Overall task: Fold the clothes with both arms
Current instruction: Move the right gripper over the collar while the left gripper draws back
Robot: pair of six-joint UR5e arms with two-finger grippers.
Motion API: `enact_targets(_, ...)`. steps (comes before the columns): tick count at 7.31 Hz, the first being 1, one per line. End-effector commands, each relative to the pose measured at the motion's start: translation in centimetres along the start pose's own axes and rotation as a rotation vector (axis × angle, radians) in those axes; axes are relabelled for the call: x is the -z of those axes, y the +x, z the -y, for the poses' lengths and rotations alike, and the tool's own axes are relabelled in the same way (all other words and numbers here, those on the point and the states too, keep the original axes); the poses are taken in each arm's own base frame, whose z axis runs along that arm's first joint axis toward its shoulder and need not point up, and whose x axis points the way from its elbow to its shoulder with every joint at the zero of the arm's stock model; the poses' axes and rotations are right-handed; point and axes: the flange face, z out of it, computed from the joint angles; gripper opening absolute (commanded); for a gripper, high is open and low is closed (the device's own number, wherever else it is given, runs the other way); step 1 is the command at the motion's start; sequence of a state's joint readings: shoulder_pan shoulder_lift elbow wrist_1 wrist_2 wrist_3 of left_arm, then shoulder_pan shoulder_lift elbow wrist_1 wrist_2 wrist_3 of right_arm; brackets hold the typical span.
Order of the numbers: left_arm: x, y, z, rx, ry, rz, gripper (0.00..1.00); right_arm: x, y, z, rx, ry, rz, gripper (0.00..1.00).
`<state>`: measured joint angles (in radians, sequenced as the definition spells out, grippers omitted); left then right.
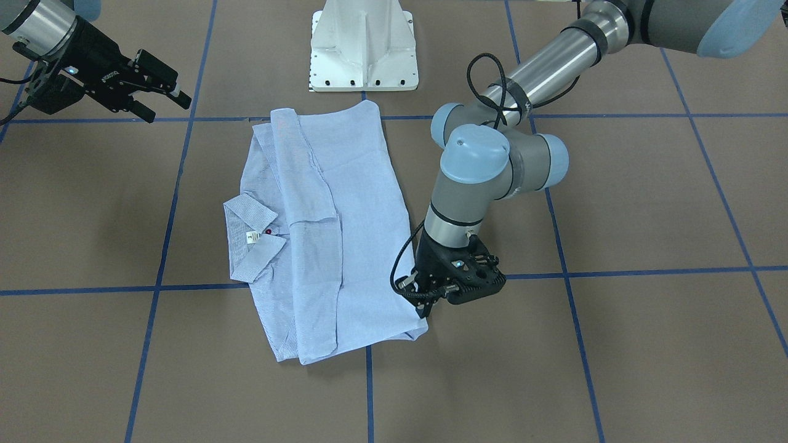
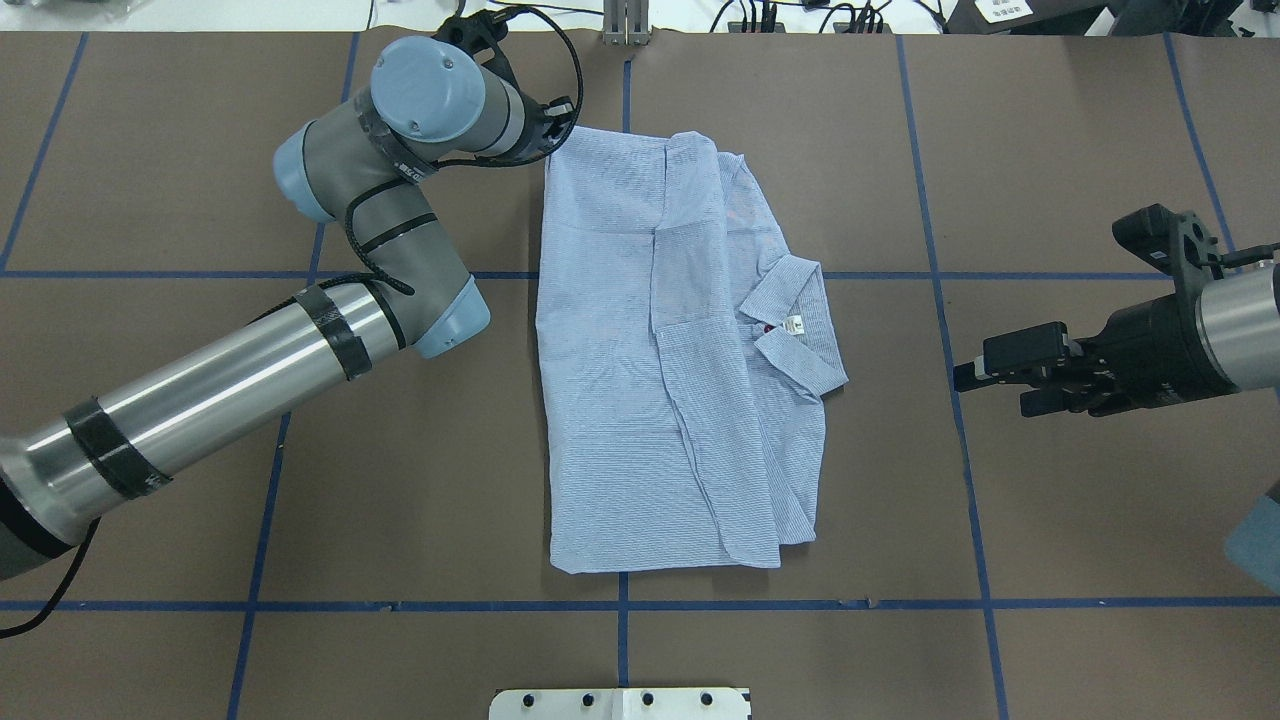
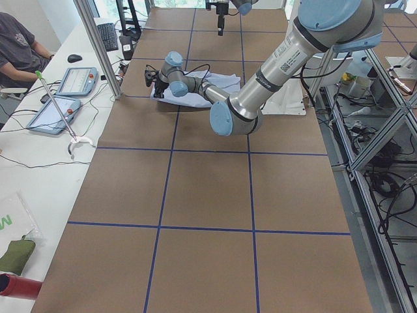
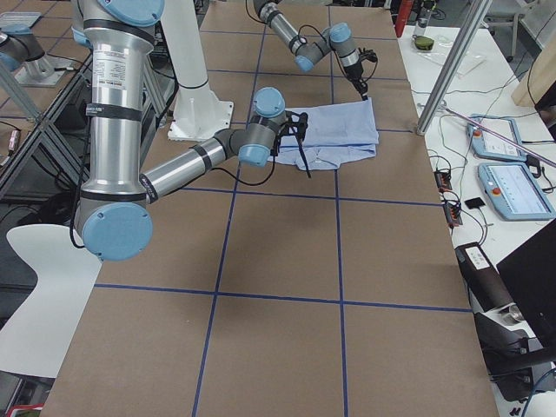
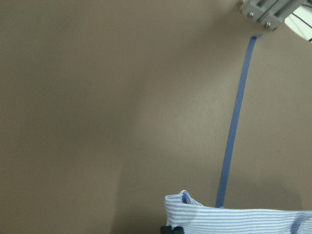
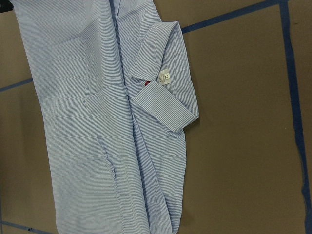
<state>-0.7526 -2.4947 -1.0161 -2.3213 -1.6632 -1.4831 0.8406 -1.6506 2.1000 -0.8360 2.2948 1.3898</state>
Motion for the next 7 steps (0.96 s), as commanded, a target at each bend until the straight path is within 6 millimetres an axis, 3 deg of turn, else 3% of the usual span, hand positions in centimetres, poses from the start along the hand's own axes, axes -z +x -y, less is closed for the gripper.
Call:
enact_targets(1, -1.64, -0.46, 1.03, -0.003, 0.068, -0.043, 0.0, -0.04, 0.0, 0.15, 0.0, 0.011, -0.002, 1.0)
enact_targets(5, -1.38, -0.17, 1.15, -0.004, 0.082, -0.064, 0.0, -0.23, -0.03, 0.45, 0.003, 0.05, -0.009, 1.0)
enact_targets(6, -1.31, -0.1, 1.17, -0.004, 0.084, -0.067, 0.34, -0.38, -0.13, 0.55, 0.004, 0.053, -0.009, 1.0)
enact_targets(7, -1.19, 0.02, 1.17, -0.001, 0.084, -0.07, 0.79, -0.48, -0.15, 0.56, 0.005, 0.052, -0.009, 1.0)
